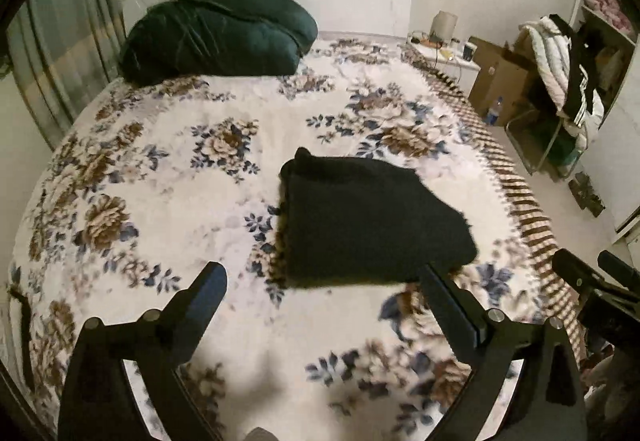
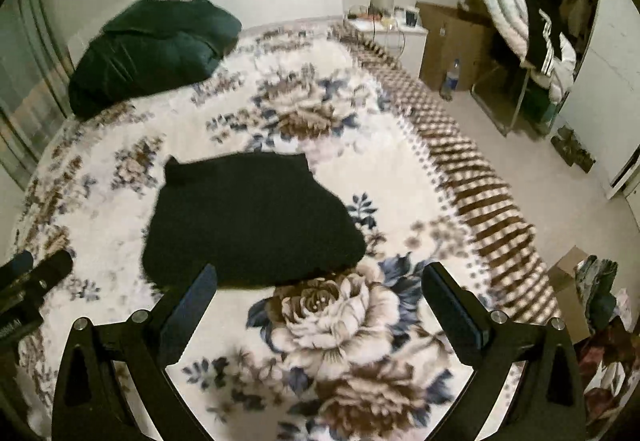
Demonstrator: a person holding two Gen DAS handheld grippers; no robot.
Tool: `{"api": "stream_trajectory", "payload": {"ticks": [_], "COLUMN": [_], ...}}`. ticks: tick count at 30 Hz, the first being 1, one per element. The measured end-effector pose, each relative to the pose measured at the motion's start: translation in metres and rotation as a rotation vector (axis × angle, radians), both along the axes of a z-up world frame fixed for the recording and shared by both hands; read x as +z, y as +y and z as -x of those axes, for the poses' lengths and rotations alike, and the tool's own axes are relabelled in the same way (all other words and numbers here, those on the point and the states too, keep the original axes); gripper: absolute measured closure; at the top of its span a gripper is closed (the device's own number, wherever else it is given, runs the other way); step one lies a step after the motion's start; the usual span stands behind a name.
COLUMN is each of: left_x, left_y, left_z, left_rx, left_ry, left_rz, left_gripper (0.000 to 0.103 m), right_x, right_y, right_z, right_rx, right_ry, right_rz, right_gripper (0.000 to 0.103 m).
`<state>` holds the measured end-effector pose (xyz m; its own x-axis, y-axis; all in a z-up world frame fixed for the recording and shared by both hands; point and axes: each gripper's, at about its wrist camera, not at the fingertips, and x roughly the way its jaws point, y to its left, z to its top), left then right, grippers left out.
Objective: Fold small clothes
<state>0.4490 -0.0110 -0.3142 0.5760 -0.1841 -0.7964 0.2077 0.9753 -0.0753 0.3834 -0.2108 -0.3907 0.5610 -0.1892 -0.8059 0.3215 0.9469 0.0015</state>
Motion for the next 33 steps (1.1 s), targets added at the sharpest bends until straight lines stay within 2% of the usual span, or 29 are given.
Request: {"api": "stream_trajectory", "payload": {"ticks": [5, 12, 19, 27, 33], "left_x": [0.060, 0.142, 0.196, 0.224, 0.232], "left_y": [0.006, 0.004, -0.001, -0.003, 0.005], "left_z": [0.053, 0.151, 0.234, 0.287, 0.301], "left_rx": [0.034, 0.071, 0.084, 0.081, 0.091], "left_ry": [-0.043, -0.128, -0.171, -0.193, -0.198], "left_rz": [0.009, 0.007, 0.009, 0.002, 0.002], "left_gripper": [0.004, 0.004, 0.004, 0.004, 0.004], "right_x": [0.073, 0.170, 0.252, 0.307, 0.331], "right_y": [0.007, 0.022, 0.032, 0.046, 0.047], "right_z": [0.060, 0.153, 0.251, 0.340, 0.375], "right_rx": [0.030, 0.087, 0.133, 0.170, 0.159], "right_ry": [-0.044, -0.123, -0.186, -0.213, -0.226], "right_rz": [0.015, 0.041, 0.024, 0.034, 0.044], "right_gripper": [0.000, 0.000, 0.000, 0.000, 0.000]}}
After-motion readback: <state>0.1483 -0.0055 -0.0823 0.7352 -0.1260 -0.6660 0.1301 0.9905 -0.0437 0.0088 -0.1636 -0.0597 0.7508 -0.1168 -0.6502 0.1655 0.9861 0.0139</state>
